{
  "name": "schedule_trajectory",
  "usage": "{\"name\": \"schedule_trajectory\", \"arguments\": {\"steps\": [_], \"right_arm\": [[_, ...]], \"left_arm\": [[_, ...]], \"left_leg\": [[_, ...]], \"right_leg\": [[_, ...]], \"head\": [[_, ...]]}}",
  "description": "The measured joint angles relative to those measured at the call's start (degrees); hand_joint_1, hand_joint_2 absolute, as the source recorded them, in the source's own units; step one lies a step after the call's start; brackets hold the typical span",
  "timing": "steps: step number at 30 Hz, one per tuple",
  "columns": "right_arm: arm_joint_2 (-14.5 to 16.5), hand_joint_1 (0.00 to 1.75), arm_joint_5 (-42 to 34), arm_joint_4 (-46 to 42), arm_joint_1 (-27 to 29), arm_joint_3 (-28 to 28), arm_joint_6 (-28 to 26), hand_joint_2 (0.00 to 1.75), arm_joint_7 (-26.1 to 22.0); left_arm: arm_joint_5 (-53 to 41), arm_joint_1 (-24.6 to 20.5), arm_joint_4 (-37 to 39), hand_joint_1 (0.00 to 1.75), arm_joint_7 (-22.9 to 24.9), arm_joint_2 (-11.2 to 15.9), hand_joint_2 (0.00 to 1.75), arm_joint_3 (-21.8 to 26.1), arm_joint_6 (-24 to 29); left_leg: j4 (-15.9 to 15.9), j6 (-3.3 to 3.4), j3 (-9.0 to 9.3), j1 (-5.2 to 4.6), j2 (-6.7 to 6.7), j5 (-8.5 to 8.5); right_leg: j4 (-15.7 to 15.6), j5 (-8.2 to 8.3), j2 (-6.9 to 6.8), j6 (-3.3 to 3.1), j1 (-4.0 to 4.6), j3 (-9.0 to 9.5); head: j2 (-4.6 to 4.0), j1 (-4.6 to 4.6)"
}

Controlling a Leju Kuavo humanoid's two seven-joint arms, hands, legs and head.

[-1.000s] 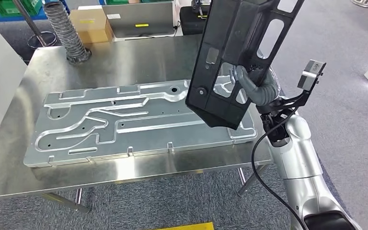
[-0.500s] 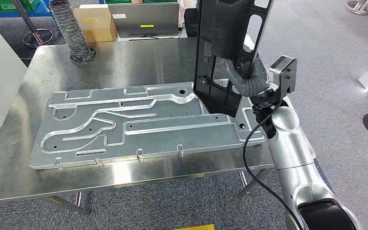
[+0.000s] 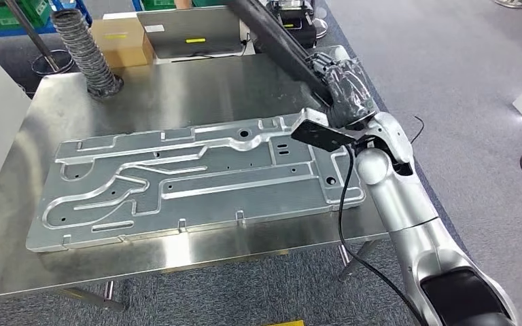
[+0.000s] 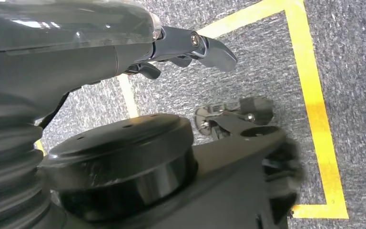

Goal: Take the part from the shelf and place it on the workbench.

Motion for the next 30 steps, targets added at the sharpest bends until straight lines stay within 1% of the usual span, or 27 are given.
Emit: {"name": "schedule_trajectory", "arguments": {"steps": [1, 2, 3, 4, 6, 7, 8, 9, 11, 12, 13, 14, 16, 17, 18, 19, 20, 21, 22, 23, 24, 25, 27, 28, 29, 30], "right_arm": [[-0.4, 1.75, 3.0, 0.3, 0.0, 0.9, -0.4, 1.75, 0.2], [-0.7, 1.75, 5.5, 0.7, 0.0, 1.8, -0.6, 1.75, 0.4], [-1.0, 1.75, 7.7, 1.1, 0.1, 2.7, -0.5, 1.75, 0.5], [-1.2, 1.75, 9.3, 1.6, 0.1, 3.5, -0.4, 1.75, 0.5], [-1.3, 1.75, 11.3, 2.5, -0.1, 4.6, 0.0, 1.75, 0.5], [-1.4, 1.75, 12.0, 2.9, -0.3, 5.0, 0.3, 1.75, 0.4], [-1.4, 1.75, 12.5, 3.4, -0.5, 5.4, 0.6, 1.75, 0.4], [-1.4, 1.75, 12.9, 4.0, -0.7, 5.7, 0.9, 1.75, 0.3], [-1.4, 1.75, 13.4, 5.2, -1.2, 6.4, 1.7, 1.75, 0.1], [-1.4, 1.75, 13.4, 5.9, -1.6, 6.7, 2.2, 1.75, -0.1], [-1.4, 1.75, 13.2, 6.8, -2.1, 7.1, 2.7, 1.75, -0.4], [-1.3, 1.75, 12.9, 7.9, -2.6, 7.4, 3.1, 1.75, -0.8], [-0.9, 1.75, 12.1, 10.4, -3.5, 8.0, 3.6, 1.75, -1.5], [-0.6, 1.75, 11.8, 11.7, -3.6, 8.3, 3.7, 1.75, -1.8], [-0.5, 1.75, 11.5, 13.0, -3.6, 8.6, 3.8, 1.75, -2.1], [-0.4, 1.75, 11.3, 14.0, -3.7, 8.9, 3.8, 1.75, -2.2], [-0.4, 1.75, 11.0, 15.0, -3.7, 9.2, 3.7, 1.75, -2.4], [-0.4, 1.75, 10.9, 15.8, -3.9, 9.4, 3.7, 1.75, -2.5], [-0.4, 1.75, 10.7, 16.6, -4.0, 9.6, 3.7, 1.75, -2.6], [-0.3, 1.75, 10.6, 17.4, -4.2, 9.8, 3.6, 1.75, -2.7], [-0.3, 1.75, 10.5, 18.1, -4.4, 10.0, 3.6, 1.75, -2.8], [-0.3, 1.75, 10.3, 18.7, -4.4, 10.2, 3.6, 1.75, -2.8], [-0.7, 1.75, 10.0, 19.7, -4.6, 10.7, 3.6, 1.75, -2.9], [-1.0, 1.75, 9.9, 20.1, -4.7, 11.0, 3.6, 1.75, -3.0], [-1.4, 1.75, 9.8, 20.4, -4.9, 11.3, 3.6, 1.75, -3.0], [-1.8, 1.75, 9.8, 20.6, -5.0, 11.7, 3.6, 1.75, -3.1]], "left_arm": [[0.0, 0.0, 0.0, 0.0, 0.0, 0.0, 1.75, 0.0, 0.0], [0.0, 0.1, 0.0, 0.0, -0.1, 0.0, 1.75, 0.0, -0.1], [0.0, 0.1, 0.0, 0.0, -0.1, 0.0, 1.75, 0.0, -0.1], [0.0, 0.1, 0.0, 0.0, -0.2, 0.0, 1.75, 0.0, 0.0], [0.0, 0.1, 0.0, 0.0, -0.4, 0.1, 1.75, 0.0, 0.1], [0.0, 0.1, 0.0, 0.0, -0.4, 0.1, 1.75, 0.0, 0.1], [0.0, 0.1, 0.0, 0.0, -0.5, 0.1, 1.75, 0.0, 0.1], [0.0, 0.1, 0.0, 0.0, -0.5, 0.1, 1.75, 0.0, 0.1], [0.1, 0.1, 0.0, 0.0, -0.6, 0.1, 1.75, 0.0, 0.1], [0.1, 0.2, 0.0, 0.0, -0.7, 0.1, 1.75, 0.0, 0.1], [0.1, 0.2, 0.0, 0.0, -0.7, 0.1, 1.75, 0.0, 0.1], [0.1, 0.2, 0.0, 0.0, -0.8, 0.1, 1.75, 0.0, 0.1], [0.1, 0.1, 0.0, 0.0, -0.9, 0.1, 1.75, 0.0, 0.0], [0.1, 0.1, 0.0, 0.0, -0.9, 0.1, 1.75, 0.0, 0.0], [0.0, 0.1, 0.0, 0.0, -0.9, 0.1, 1.75, 0.0, -0.1], [0.0, 0.1, 0.0, 0.0, -0.9, 0.1, 1.75, 0.0, -0.1], [0.0, 0.1, 0.0, 0.0, -0.9, 0.1, 1.75, 0.0, -0.1], [0.0, 0.1, 0.0, 0.0, -0.9, 0.1, 1.75, 0.0, -0.1], [0.0, 0.1, 0.0, 0.0, -1.0, 0.0, 1.75, 0.0, -0.1], [0.0, 0.1, 0.0, 0.0, -1.1, 0.0, 1.75, 0.0, -0.1], [0.0, 0.0, 0.0, 0.0, -1.2, 0.0, 1.75, 0.0, -0.1], [0.1, 0.0, 0.0, 0.0, -1.2, 0.0, 1.75, 0.0, -0.1], [0.1, 0.0, 0.0, 0.0, -1.4, 0.0, 1.75, 0.0, -0.1], [0.1, 0.0, 0.0, 0.0, -1.5, 0.0, 1.75, 0.0, -0.1], [0.2, 0.0, 0.0, 0.0, -1.5, 0.0, 1.75, 0.0, -0.1], [0.2, 0.1, 0.0, 0.0, -1.6, 0.0, 1.75, 0.0, -0.1]], "left_leg": [[3.9, -0.16, -1.92, 0.09, -0.01, -1.43], [6.6, -0.27, -3.38, 0.15, -0.01, -2.01], [7.3, -0.3, -3.97, 0.19, -0.01, -1.52], [5.7, -0.24, -3.44, 0.21, 0.0, 0.05], [-1.7, 0.21, -0.24, 0.19, 0.04, 4.17], [-5.2, 0.49, 1.39, 0.1, 0.07, 5.37], [-7.3, 0.76, 2.39, 0.0, 0.09, 5.85], [-8.3, 1.0, 2.8, -0.11, 0.1, 5.71], [-8.7, 1.53, 2.85, -0.07, 0.12, 5.75], [-9.0, 1.85, 2.93, 0.01, 0.21, 5.9], [-9.3, 2.18, 3.03, 0.11, 0.34, 6.07], [-9.5, 2.44, 3.1, 0.18, 0.5, 6.19], [-9.5, 2.69, 3.11, 0.1, 0.76, 6.17], [-9.5, 2.73, 3.1, 0.07, 0.85, 6.14], [-9.4, 2.74, 3.11, 0.07, 0.9, 6.09], [-9.3, 2.69, 3.11, 0.08, 0.91, 6.03], [-9.2, 2.6, 3.14, 0.09, 0.91, 5.92], [-9.1, 2.44, 3.15, 0.08, 0.9, 5.78], [-8.9, 2.21, 3.17, -0.03, 0.85, 5.61], [-8.9, 1.96, 3.2, -0.13, 0.82, 5.46], [-8.8, 1.68, 3.24, -0.24, 0.79, 5.33], [-8.9, 1.4, 3.31, -0.32, 0.77, 5.27], [-8.7, 0.8, 3.36, -0.26, 0.78, 4.91], [-7.8, 0.53, 3.02, -0.2, 0.71, 4.19], [-5.7, 0.29, 2.19, -0.11, 0.59, 2.92], [-2.3, 0.13, 0.75, 0.02, 0.43, 1.18]], "right_leg": [[0.0, -0.06, 0.05, -0.13, 0.03, 0.03], [0.1, -0.11, 0.13, -0.17, 0.06, 0.06], [0.1, -0.18, 0.23, -0.16, 0.07, 0.1], [0.2, -0.27, 0.36, -0.11, 0.07, 0.14], [0.5, -0.55, 0.57, 0.16, 0.11, 0.27], [0.6, -0.67, 0.65, 0.35, 0.22, 0.21], [0.7, -0.69, 0.7, 0.62, 0.32, 0.1], [0.7, -0.67, 0.73, 0.91, 0.43, -0.04], [0.7, -0.62, 0.74, 1.55, 0.41, -0.19], [1.1, -0.93, 0.62, 1.87, 0.34, -0.31], [2.4, -1.82, 0.45, 2.2, 0.26, -0.9], [4.9, -3.28, 0.23, 2.52, 0.17, -2.08], [12.3, -6.72, -0.1, 3.08, 0.08, -5.81], [15.3, -7.58, -0.17, 3.27, 0.03, -7.4], [16.4, -7.41, -0.2, 3.38, -0.02, -8.17], [15.3, -6.19, -0.24, 3.41, -0.07, -7.81], [12.1, -4.25, -0.27, 3.38, -0.11, -6.44], [8.0, -2.32, -0.27, 3.28, -0.13, -4.56], [4.4, -0.83, -0.19, 2.99, 0.0, -2.9], [2.0, -0.02, -0.11, 2.6, 0.15, -1.81], [0.9, 0.19, -0.02, 2.18, 0.33, -1.36], [0.8, 0.18, 0.05, 1.74, 0.54, -1.37], [0.6, 0.25, 0.07, 1.02, 0.36, -1.17], [0.4, 0.28, 0.08, 0.65, 0.2, -0.98], [0.2, 0.3, 0.08, 0.33, 0.02, -0.76], [0.2, 0.23, 0.09, 0.1, 0.0, -0.59]], "head": [[0.0, 0.0], [0.0, 0.01], [0.0, 0.01], [0.0, 0.01], [0.0, 0.01], [0.0, 0.01], [0.0, 0.02], [0.0, 0.02], [0.0, 0.01], [0.0, 0.01], [0.0, 0.02], [0.0, 0.02], [0.0, 0.02], [0.0, 0.02], [0.0, 0.02], [0.0, 0.02], [0.0, 0.02], [0.0, 0.02], [0.0, 0.02], [0.0, 0.02], [0.0, 0.01], [0.0, 0.01], [0.0, 0.01], [0.0, 0.01], [0.0, 0.01], [0.0, 0.01]]}}
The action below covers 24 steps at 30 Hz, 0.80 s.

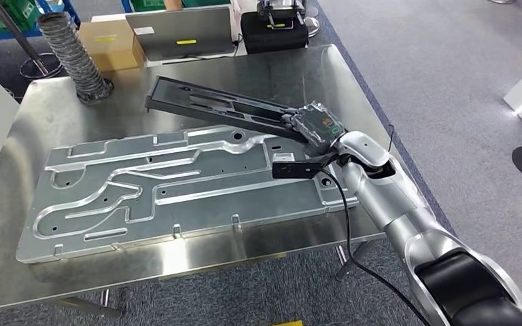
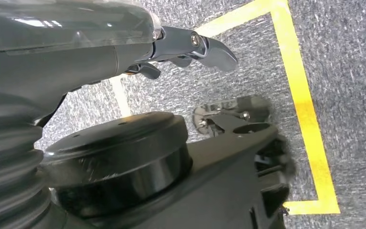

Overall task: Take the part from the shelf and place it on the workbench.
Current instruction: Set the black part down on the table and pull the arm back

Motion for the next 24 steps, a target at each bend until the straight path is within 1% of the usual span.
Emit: {"name": "schedule_trajectory", "arguments": {"steps": [1, 2, 3, 4, 5, 6, 7, 8, 9, 10, 12, 13, 14, 15, 16, 17, 18, 19, 20, 22, 23, 24], "right_arm": [[-0.3, 1.75, 0.0, 0.3, -0.1, 0.4, 0.0, 1.75, 0.0], [-0.6, 1.75, 0.0, 0.5, -0.1, 0.7, 0.1, 1.75, -0.1], [-0.8, 1.75, 0.0, 0.8, -0.1, 1.1, 0.1, 1.75, -0.1], [-0.9, 1.75, 0.1, 1.0, -0.1, 1.4, 0.2, 1.75, 0.0], [-1.0, 1.75, 0.3, 1.3, -0.3, 1.6, 0.2, 1.75, 0.0], [-1.0, 1.75, 0.7, 1.5, -0.5, 2.0, 0.3, 1.75, 0.1], [-1.0, 1.75, 1.1, 1.8, -0.8, 2.4, 0.2, 1.75, 0.3], [-1.0, 1.75, 1.5, 2.1, -1.2, 2.7, 0.2, 1.75, 0.4], [-1.0, 1.75, 2.0, 2.4, -1.6, 3.1, 0.2, 1.75, 0.6], [-1.0, 1.75, 2.2, 2.7, -2.0, 3.5, 0.2, 1.75, 0.7], [-1.0, 1.75, 2.4, 3.2, -2.5, 3.9, 0.2, 1.75, 0.8], [-1.0, 1.75, 2.4, 3.4, -2.8, 4.1, 0.2, 1.75, 0.9], [-0.9, 1.75, 2.4, 3.6, -3.2, 4.3, 0.3, 1.75, 0.9], [-0.7, 1.75, 2.5, 3.9, -3.6, 4.5, 0.2, 1.75, 1.0], [-0.5, 1.75, 2.8, 4.2, -3.9, 4.8, 0.1, 1.75, 1.1], [-0.2, 1.75, 3.2, 4.5, -4.2, 5.2, 0.0, 1.75, 1.4], [0.0, 1.75, 3.8, 4.8, -4.3, 5.6, -0.2, 1.75, 1.7], [0.2, 1.75, 4.5, 5.2, -4.4, 6.0, -0.4, 1.75, 2.0], [0.2, 1.75, 5.1, 5.4, -4.6, 6.3, -0.6, 1.75, 2.3], [0.3, 1.75, 6.0, 5.9, -5.3, 6.9, -1.0, 1.75, 2.8], [0.3, 1.75, 6.2, 6.0, -5.7, 7.2, -1.3, 1.75, 3.1], [0.3, 1.75, 6.4, 6.2, -6.0, 7.4, -1.4, 1.75, 3.3]], "left_arm": [[0.0, 0.0, 0.0, 0.0, 0.0, 0.0, 1.75, 0.0, 0.0], [0.1, 0.1, 0.0, 0.0, 0.0, 0.0, 1.75, 0.0, 0.0], [0.2, 0.1, 0.0, 0.0, -0.1, 0.0, 1.75, 0.0, 0.0], [0.3, 0.1, 0.0, 0.0, -0.2, 0.0, 1.75, 0.0, 0.0], [0.3, 0.1, 0.0, 0.0, -0.2, 0.0, 1.75, 0.0, 0.0], [0.4, 0.1, 0.0, 0.0, -0.3, 0.0, 1.75, 0.0, -0.1], [0.5, 0.0, 0.0, 0.0, -0.4, 0.1, 1.75, 0.0, -0.1], [0.5, 0.0, 0.0, 0.0, -0.5, 0.1, 1.75, 0.0, -0.1], [0.6, 0.0, 0.0, 0.0, -0.6, 0.1, 1.75, 0.0, -0.2], [0.7, -0.1, 0.0, 0.0, -0.6, 0.1, 1.75, 0.0, -0.2], [0.7, 0.0, 0.0, 0.0, -0.7, 0.1, 1.75, 0.0, -0.2], [0.8, 0.0, 0.0, 0.0, -0.8, 0.1, 1.75, 0.0, -0.2], [0.8, 0.0, 0.0, 0.0, -0.8, 0.1, 1.75, 0.0, -0.2], [0.9, 0.0, 0.0, 0.0, -0.9, 0.1, 1.75, 0.0, -0.3], [0.9, 0.0, 0.0, 0.0, -1.0, 0.1, 1.75, 0.0, -0.3], [0.9, 0.0, 0.0, 0.0, -1.0, 0.1, 1.75, 0.0, -0.3], [0.9, 0.1, 0.0, 0.0, -1.1, 0.1, 1.75, 0.0, -0.3], [1.0, 0.1, 0.0, 0.0, -1.2, 0.1, 1.75, 0.0, -0.3], [1.0, 0.1, 0.0, 0.0, -1.3, 0.1, 1.75, 0.0, -0.3], [1.0, 0.1, 0.0, 0.0, -1.4, 0.1, 1.75, 0.0, -0.3], [1.0, 0.1, 0.0, 0.0, -1.4, 0.1, 1.75, 0.0, -0.3], [1.0, 0.0, 0.0, 0.0, -1.4, 0.1, 1.75, 0.0, -0.3]], "left_leg": [[4.0, -0.12, -1.82, 0.08, -0.15, -1.8], [7.7, -0.22, -3.57, 0.16, -0.25, -3.11], [10.0, -0.27, -4.75, 0.21, -0.31, -3.48], [9.9, -0.24, -4.87, 0.24, -0.32, -2.63], [7.7, -0.13, -3.94, 0.26, -0.31, -0.83], [3.8, 0.1, -2.25, 0.26, -0.23, 1.51], [0.0, 0.39, -0.44, 0.16, -0.06, 3.3], [-3.2, 0.66, 0.97, 0.05, 0.1, 4.27], [-5.1, 0.9, 1.73, -0.07, 0.22, 4.59], [-5.7, 1.07, 1.93, -0.19, 0.26, 4.34], [-6.2, 1.57, 1.97, -0.1, 0.24, 4.49], [-6.5, 1.88, 2.1, 0.0, 0.31, 4.67], [-6.8, 2.2, 2.21, 0.09, 0.42, 4.84], [-7.0, 2.44, 2.28, 0.14, 0.57, 4.94], [-7.1, 2.58, 2.28, 0.12, 0.65, 4.96], [-7.1, 2.65, 2.27, 0.09, 0.73, 4.94], [-7.0, 2.66, 2.27, 0.07, 0.78, 4.92], [-7.0, 2.65, 2.28, 0.07, 0.79, 4.88], [-6.9, 2.58, 2.29, 0.07, 0.78, 4.83], [-6.6, 2.28, 2.29, 0.01, 0.73, 4.63], [-6.5, 2.04, 2.29, -0.1, 0.66, 4.5], [-6.4, 1.77, 2.3, -0.2, 0.6, 4.38]], "right_leg": [[0.0, -0.09, -0.01, -0.19, 0.02, 0.09], [0.0, -0.17, 0.02, -0.28, 0.05, 0.15], [0.1, -0.25, 0.08, -0.33, 0.07, 0.21], [0.1, -0.33, 0.18, -0.3, 0.07, 0.3], [0.2, -0.45, 0.31, -0.22, 0.07, 0.44], [0.3, -0.6, 0.44, -0.08, 0.07, 0.6], [0.4, -0.77, 0.55, 0.11, 0.18, 0.65], [0.6, -0.87, 0.65, 0.34, 0.29, 0.56], [0.7, -0.86, 0.7, 0.62, 0.41, 0.35], [0.7, -0.77, 0.72, 0.92, 0.5, 0.14], [0.7, -0.74, 0.64, 1.58, 0.41, 0.0], [1.3, -1.27, 0.48, 1.88, 0.34, -0.22], [2.9, -2.37, 0.28, 2.2, 0.27, -0.94], [5.8, -4.03, 0.05, 2.5, 0.19, -2.31], [9.6, -5.87, -0.11, 2.77, 0.17, -4.2], [13.4, -7.34, -0.2, 2.99, 0.12, -6.14], [16.0, -7.96, -0.24, 3.16, 0.07, -7.53], [16.5, -7.48, -0.26, 3.24, 0.02, -7.95], [14.8, -6.02, -0.28, 3.25, -0.02, -7.25], [6.9, -2.19, -0.16, 3.03, -0.03, -3.65], [3.5, -0.84, -0.02, 2.7, 0.08, -2.1], [1.4, -0.15, 0.09, 2.3, 0.23, -1.13]], "head": [[0.0, 0.0], [0.0, 0.0], [0.0, 0.0], [0.0, 0.0], [0.0, -0.01], [0.0, 0.0], [0.0, 0.01], [0.0, 0.01], [0.0, 0.01], [0.0, 0.01], [0.0, 0.01], [0.0, 0.01], [0.0, 0.01], [0.0, 0.02], [0.0, 0.02], [0.0, 0.02], [0.0, 0.02], [0.0, 0.02], [0.0, 0.02], [0.0, 0.02], [0.0, 0.02], [0.0, 0.02]]}}
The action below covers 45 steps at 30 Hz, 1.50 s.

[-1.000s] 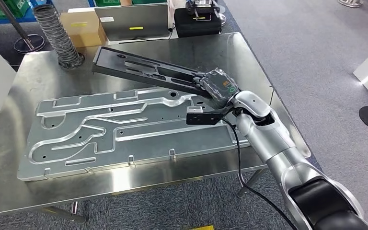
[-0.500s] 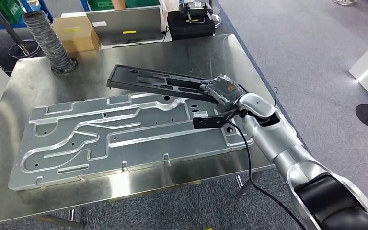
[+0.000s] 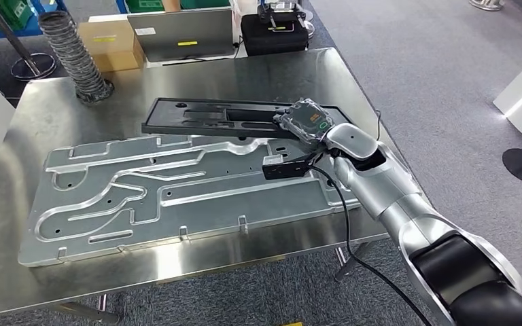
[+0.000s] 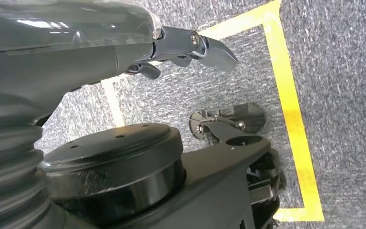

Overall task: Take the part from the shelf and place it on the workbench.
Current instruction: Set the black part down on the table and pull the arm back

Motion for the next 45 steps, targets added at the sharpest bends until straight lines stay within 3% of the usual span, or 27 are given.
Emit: {"name": "schedule_trajectory", "arguments": {"steps": [2, 4, 6, 8, 9, 10, 11, 13, 15, 18, 20, 21, 23, 24, 25, 26, 27, 29, 30, 32, 35, 37, 39, 40, 41, 42, 45], "right_arm": [[0.0, 1.75, 0.2, 0.2, -0.3, 0.4, -0.2, 1.75, 0.2], [-0.1, 0.87, 0.3, 0.3, -0.4, 0.8, -0.2, 0.87, 0.3], [-0.5, 0.0, 0.4, 0.4, -0.5, 1.2, -0.2, 0.0, 0.4], [-0.9, 0.0, 0.5, 0.5, -0.6, 1.7, -0.2, 0.0, 0.4], [-1.0, 0.0, 0.5, 0.6, -0.5, 2.0, -0.2, 0.0, 0.4], [-1.1, 0.0, 0.5, 0.7, -0.4, 2.3, -0.2, 0.0, 0.4], [-1.1, 0.0, 0.5, 0.8, -0.4, 2.4, -0.2, 0.0, 0.4], [-1.2, 0.0, 0.4, 0.8, -0.5, 2.6, -0.2, 0.0, 0.4], [-1.3, 0.0, 0.3, 0.8, -0.6, 2.7, -0.2, 0.0, 0.4], [-1.4, 0.0, 0.1, 0.9, -0.7, 2.8, -0.2, 0.0, 0.4], [-1.3, 0.0, -0.1, 0.9, -0.9, 2.9, -0.2, 0.0, 0.4], [-1.2, 0.0, -0.1, 0.9, -1.0, 2.9, -0.2, 0.0, 0.4], [-0.6, 0.0, -0.2, 1.0, -1.1, 3.0, -0.1, 0.0, 0.4], [-0.4, 0.0, -0.2, 1.1, -1.0, 3.0, -0.1, 0.0, 0.4], [-0.1, 0.0, -0.2, 1.2, -0.9, 3.0, -0.1, 0.0, 0.4], [0.0, 0.0, -0.2, 1.3, -0.8, 3.0, -0.1, 0.0, 0.4], [0.1, 0.0, -0.2, 1.4, -0.8, 3.1, 0.0, 0.0, 0.4], [0.2, 0.0, -0.4, 1.5, -1.0, 3.1, 0.0, 0.0, 0.5], [0.2, 0.0, -0.4, 1.5, -1.1, 3.0, 0.0, 0.0, 0.5], [0.3, 0.0, -0.5, 1.6, -1.2, 3.0, 0.0, 0.0, 0.6], [0.2, 0.0, -0.7, 1.7, -1.3, 3.1, 0.0, 0.0, 0.6], [-0.2, 0.0, -0.8, 1.7, -1.3, 3.1, 0.0, 0.0, 0.6], [-0.4, 0.0, -0.9, 1.8, -1.3, 3.3, 0.0, 0.0, 0.6], [-0.4, 0.0, -0.9, 1.9, -1.2, 3.4, 0.0, 0.0, 0.6], [-0.4, 0.0, -0.9, 2.0, -1.2, 3.5, 0.0, 0.0, 0.6], [-0.4, 0.0, -1.0, 2.0, -1.2, 3.5, 0.0, 0.0, 0.6], [-0.4, 0.0, -1.0, 2.1, -1.3, 3.6, -0.1, 0.0, 0.6]], "left_arm": [[0.0, 0.0, 0.0, 0.0, 0.0, 0.0, 1.75, 0.0, 0.0], [-0.1, 0.0, 0.0, 0.0, -0.1, 0.0, 1.75, 0.0, 0.0], [-0.5, 0.0, 0.0, 0.0, -0.2, 0.0, 1.75, 0.0, 0.1], [-1.0, 0.0, 0.0, 0.0, -0.4, 0.1, 1.75, 0.0, 0.2], [-1.1, 0.1, 0.0, 0.0, -0.4, 0.1, 1.75, 0.0, 0.3], [-1.2, 0.1, 0.0, 0.0, -0.4, 0.1, 1.75, 0.0, 0.4], [-1.0, 0.1, 0.0, 0.0, -0.3, 0.1, 1.75, 0.0, 0.4], [-0.6, 0.0, 0.0, 0.0, -0.2, 0.1, 0.87, 0.0, 0.4], [-0.4, -0.1, 0.0, 0.0, -0.2, 0.1, 0.0, 0.0, 0.3], [-0.4, -0.1, 0.0, 0.0, -0.1, 0.1, 0.0, 0.0, 0.1], [-0.4, 0.0, 0.0, 0.0, 0.0, 0.1, 0.0, 0.0, 0.1], [-0.4, 0.0, 0.0, 0.0, 0.0, 0.1, 0.0, 0.0, 0.1], [-0.4, 0.0, 0.0, 0.0, 0.0, 0.1, 0.0, 0.0, 0.0], [-0.4, 0.0, 0.0, 0.0, 0.0, 0.1, 0.0, 0.0, 0.0], [-0.4, 0.1, 0.0, 0.0, 0.0, 0.1, 0.0, 0.0, 0.0], [-0.4, 0.1, 0.0, 0.0, 0.0, 0.1, 0.0, 0.0, 0.0], [-0.4, 0.1, 0.0, 0.0, 0.0, 0.1, 0.0, 0.0, 0.0], [-0.3, 0.0, 0.0, 0.0, 0.0, 0.1, 0.0, 0.0, 0.0], [-0.3, 0.0, 0.0, 0.0, 0.0, 0.1, 0.0, 0.0, 0.0], [-0.3, 0.0, 0.0, 0.0, -0.1, 0.1, 0.0, 0.0, 0.0], [0.0, 0.0, 0.0, 0.0, -0.1, 0.1, 0.0, 0.0, 0.0], [0.2, 0.1, 0.0, 0.0, 0.0, 0.1, 0.0, 0.0, -0.1], [0.3, 0.1, 0.0, 0.0, 0.1, 0.1, 0.0, 0.1, -0.2], [0.3, 0.1, 0.0, 0.0, 0.2, 0.2, 0.0, 0.2, -0.2], [0.3, 0.1, 0.0, 0.0, 0.2, 0.2, 0.0, 0.2, -0.2], [0.3, 0.1, 0.0, 0.0, 0.3, 0.2, 0.0, 0.2, -0.2], [0.3, 0.0, 0.0, 0.0, 0.5, 0.2, 0.0, 0.2, -0.2]], "left_leg": [[0.0, -0.59, 0.07, -0.12, -0.07, -0.12], [0.4, -1.18, -0.12, -0.02, -0.1, -0.68], [4.4, -1.62, -1.78, 0.15, -0.38, -3.18], [12.2, -1.92, -5.11, 0.32, -0.72, -6.65], [15.2, -2.01, -6.55, 0.39, -0.81, -7.56], [16.6, -2.04, -7.23, 0.41, -0.85, -7.51], [15.5, -1.97, -6.77, 0.42, -0.86, -6.31], [8.0, -1.48, -3.28, 0.36, -0.67, -2.38], [1.6, -0.93, -0.08, 0.09, -0.35, -0.29], [-0.1, -0.37, 0.69, -0.09, -0.39, -0.24], [-0.8, 0.29, 0.95, 0.18, -0.2, 0.18], [-1.1, 0.59, 1.05, 0.32, -0.05, 0.37], [-1.2, 0.85, 0.97, 0.3, 0.22, 0.51], [-1.2, 0.86, 0.88, 0.27, 0.3, 0.51], [-1.1, 0.86, 0.82, 0.25, 0.35, 0.51], [-1.1, 0.82, 0.8, 0.25, 0.37, 0.49], [-1.0, 0.75, 0.81, 0.26, 0.36, 0.45], [-0.8, 0.4, 0.85, 0.18, 0.26, 0.26], [-0.6, 0.13, 0.85, 0.09, 0.18, 0.15], [-0.6, -0.51, 0.89, -0.07, 0.06, 0.01], [0.3, -1.35, 0.61, 0.05, -0.05, -0.89], [5.4, -1.68, -1.52, 0.26, -0.38, -3.96], [13.5, -1.89, -5.01, 0.39, -0.71, -7.56], [16.2, -1.95, -6.2, 0.43, -0.8, -8.28], [16.6, -1.92, -6.38, 0.43, -0.83, -7.8], [14.6, -1.8, -5.42, 0.43, -0.82, -6.25], [3.1, -1.07, 0.11, 0.2, -0.3, -0.94]], "right_leg": [[-0.7, 0.16, 0.1, -0.87, 0.35, 0.26], [-1.0, 0.31, 0.09, -1.6, 0.12, 0.48], [-1.3, 0.44, 0.12, -2.26, -0.21, 0.81], [-1.3, 0.36, 0.2, -2.58, -0.17, 0.91], [-1.3, 0.33, 0.27, -2.63, -0.15, 0.92], [-1.3, 0.29, 0.35, -2.64, -0.13, 0.95], [-1.2, 0.24, 0.44, -2.62, -0.13, 1.01], [-1.1, 0.02, 0.55, -2.44, -0.12, 1.32], [-0.9, -0.12, 0.57, -1.97, 0.11, 1.36], [-1.1, 0.1, 0.53, -1.03, 0.32, 1.23], [0.1, -0.89, 0.3, -0.33, 0.22, 0.86], [2.3, -2.33, 0.1, 0.06, 0.18, -0.12], [9.6, -6.2, -0.27, 0.72, 0.08, -3.62], [13.0, -7.5, -0.33, 0.94, 0.02, -5.37], [14.8, -7.74, -0.35, 1.08, -0.06, -6.27], [14.2, -6.86, -0.36, 1.15, -0.14, -6.01], [11.5, -5.18, -0.37, 1.17, -0.23, -4.66], [3.5, -1.63, -0.11, 0.91, -0.23, -0.47], [0.7, -0.68, 0.05, 0.5, -0.12, 0.86], [-1.1, -0.32, 0.25, -0.5, 0.23, 1.52], [-1.5, -0.08, 0.11, -1.76, -0.08, 1.76], [-1.7, 0.04, 0.05, -2.33, -0.28, 1.97], [-1.7, 0.03, 0.04, -2.55, -0.24, 1.94], [-1.7, 0.03, 0.07, -2.56, -0.23, 1.94], [-1.6, 0.03, 0.1, -2.56, -0.22, 1.96], [-1.5, 0.01, 0.14, -2.52, -0.22, 2.0], [-1.1, -0.13, 0.2, -2.08, 0.04, 1.89]], "head": [[0.0, -0.01], [0.0, -0.01], [0.0, -0.02], [0.0, -0.02], [0.0, -0.02], [0.0, -0.02], [0.0, -0.02], [0.0, -0.02], [0.0, -0.01], [0.0, -0.01], [0.0, -0.01], [0.0, -0.01], [0.0, 0.0], [0.0, 0.0], [0.0, 0.0], [0.0, 0.0], [0.0, 0.0], [0.0, 0.0], [0.0, -0.01], [0.0, -0.01], [0.0, 0.0], [0.0, -0.02], [0.0, -0.02], [0.0, -0.02], [0.0, -0.02], [0.0, -0.02], [0.0, -0.02]]}}
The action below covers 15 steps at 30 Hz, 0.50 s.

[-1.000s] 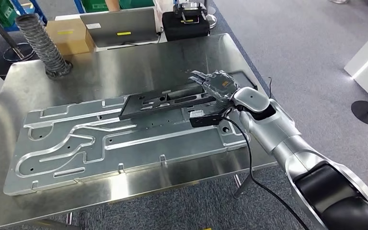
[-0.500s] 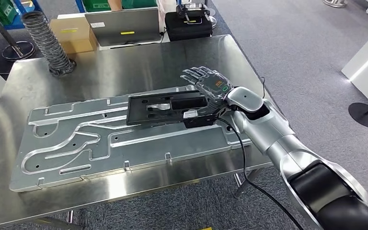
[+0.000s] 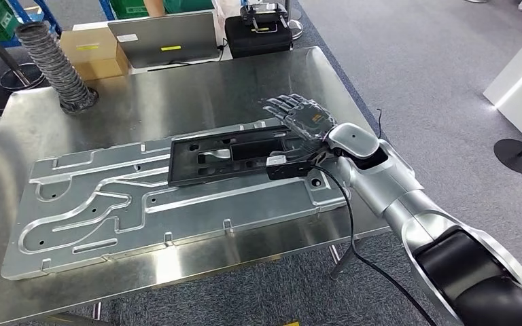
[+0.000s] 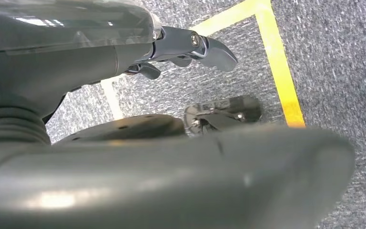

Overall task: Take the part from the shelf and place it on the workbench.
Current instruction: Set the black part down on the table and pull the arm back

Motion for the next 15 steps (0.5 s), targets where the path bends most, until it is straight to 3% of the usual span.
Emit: {"name": "schedule_trajectory", "arguments": {"steps": [2, 5, 7, 9, 10, 11, 12, 15], "right_arm": [[0.0, 0.0, 0.0, 0.1, -0.1, 0.0, 0.0, 0.0, 0.0], [0.0, 0.0, 0.0, 0.4, -0.1, 0.0, -0.1, 0.0, 0.1], [0.3, 0.0, 0.0, 0.7, -0.2, 0.0, -0.1, 0.0, 0.2], [0.6, 0.0, 0.0, 0.9, -0.2, 0.0, -0.1, 0.0, 0.2], [0.8, 0.0, 0.0, 1.1, -0.2, 0.0, -0.1, 0.0, 0.2], [0.9, 0.0, 0.0, 1.3, -0.1, 0.0, -0.1, 0.0, 0.2], [1.0, 0.0, 0.0, 1.4, -0.1, 0.0, -0.1, 0.0, 0.2], [1.0, 0.0, 0.0, 1.5, -0.4, 0.0, -0.1, 0.0, 0.2]], "left_arm": [[0.0, -0.1, 0.0, 0.0, 0.0, 0.0, 0.0, 0.0, 0.0], [0.0, 0.0, 0.0, 0.0, 0.0, 0.0, 0.0, 0.0, 0.0], [0.1, -0.1, 0.0, 0.0, 0.0, 0.0, 0.0, 0.0, 0.0], [0.1, -0.1, 0.0, 0.0, 0.0, 0.0, 0.0, 0.0, 0.0], [0.1, -0.1, 0.0, 0.0, 0.0, 0.0, 0.0, 0.0, 0.0], [0.1, -0.1, 0.0, 0.0, 0.0, 0.0, 0.0, 0.0, 0.0], [0.1, 0.0, 0.0, 0.0, 0.0, 0.0, 0.0, 0.0, 0.0], [0.1, -0.1, 0.0, 0.0, 0.0, 0.0, 0.0, 0.0, 0.0]], "left_leg": [[-2.8, 0.33, 1.12, -0.24, 0.23, 0.48], [-3.4, 1.16, 0.7, -0.06, 0.25, 1.07], [-3.9, 1.86, 0.29, 0.14, 0.53, 1.78], [-3.9, 2.11, -0.53, 0.06, 0.63, 2.38], [-3.8, 2.1, -1.03, 0.02, 0.66, 2.71], [-3.7, 2.04, -1.54, 0.01, 0.67, 3.04], [-3.6, 1.93, -2.04, 0.02, 0.67, 3.36], [-3.4, 1.28, -3.02, 0.0, 0.51, 4.21]], "right_leg": [[0.2, 0.21, -0.06, 0.6, 0.29, -0.46], [0.8, -0.26, -0.22, 1.54, 0.13, -0.91], [4.8, -3.7, -0.4, 2.22, -0.04, -2.44], [12.1, -8.29, -0.54, 2.81, -0.11, -5.32], [15.1, -9.57, -0.55, 3.01, -0.15, -6.27], [16.2, -9.82, -0.56, 3.12, -0.2, -6.34], [15.0, -9.04, -0.57, 3.15, -0.24, -5.19], [3.6, -5.21, -0.07, 2.61, -0.16, 2.1]], "head": [[0.0, 0.01], [0.0, 0.01], [0.0, 0.02], [0.0, 0.02], [0.0, 0.02], [0.0, 0.02], [0.0, 0.02], [0.0, 0.02]]}}
